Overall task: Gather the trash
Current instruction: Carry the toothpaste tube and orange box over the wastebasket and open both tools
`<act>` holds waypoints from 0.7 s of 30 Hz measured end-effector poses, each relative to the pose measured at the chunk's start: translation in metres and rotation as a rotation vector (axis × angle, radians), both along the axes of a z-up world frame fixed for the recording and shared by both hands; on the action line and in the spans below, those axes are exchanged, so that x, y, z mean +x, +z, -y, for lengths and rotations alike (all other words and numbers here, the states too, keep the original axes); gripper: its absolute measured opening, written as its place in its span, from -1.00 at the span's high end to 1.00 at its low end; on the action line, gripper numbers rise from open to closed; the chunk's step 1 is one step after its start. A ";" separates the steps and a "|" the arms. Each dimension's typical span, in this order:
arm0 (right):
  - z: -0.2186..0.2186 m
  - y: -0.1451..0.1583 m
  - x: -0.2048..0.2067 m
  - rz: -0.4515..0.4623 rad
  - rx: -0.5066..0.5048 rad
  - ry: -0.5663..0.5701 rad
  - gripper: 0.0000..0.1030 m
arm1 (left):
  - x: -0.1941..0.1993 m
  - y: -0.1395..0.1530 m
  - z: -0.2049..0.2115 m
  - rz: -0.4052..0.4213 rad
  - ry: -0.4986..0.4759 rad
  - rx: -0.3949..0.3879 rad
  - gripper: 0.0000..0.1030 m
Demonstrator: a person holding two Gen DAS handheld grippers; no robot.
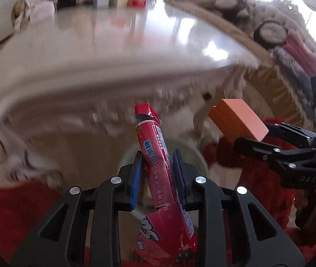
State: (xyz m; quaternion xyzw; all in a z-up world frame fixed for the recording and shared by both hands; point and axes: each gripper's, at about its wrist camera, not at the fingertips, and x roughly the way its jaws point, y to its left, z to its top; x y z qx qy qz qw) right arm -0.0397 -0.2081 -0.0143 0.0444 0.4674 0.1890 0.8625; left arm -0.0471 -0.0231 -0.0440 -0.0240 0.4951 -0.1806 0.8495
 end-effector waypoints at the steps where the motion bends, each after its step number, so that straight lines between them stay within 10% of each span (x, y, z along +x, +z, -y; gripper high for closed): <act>1: 0.001 -0.014 -0.004 -0.036 -0.008 -0.011 -0.38 | -0.002 -0.008 0.003 -0.019 -0.008 0.006 0.46; 19: 0.002 -0.110 -0.015 -0.251 -0.116 -0.038 -0.38 | 0.007 -0.076 0.032 -0.166 -0.072 0.091 0.45; 21: 0.000 -0.113 -0.013 -0.258 -0.114 -0.026 -0.39 | 0.011 -0.081 0.030 -0.182 -0.051 0.107 -0.11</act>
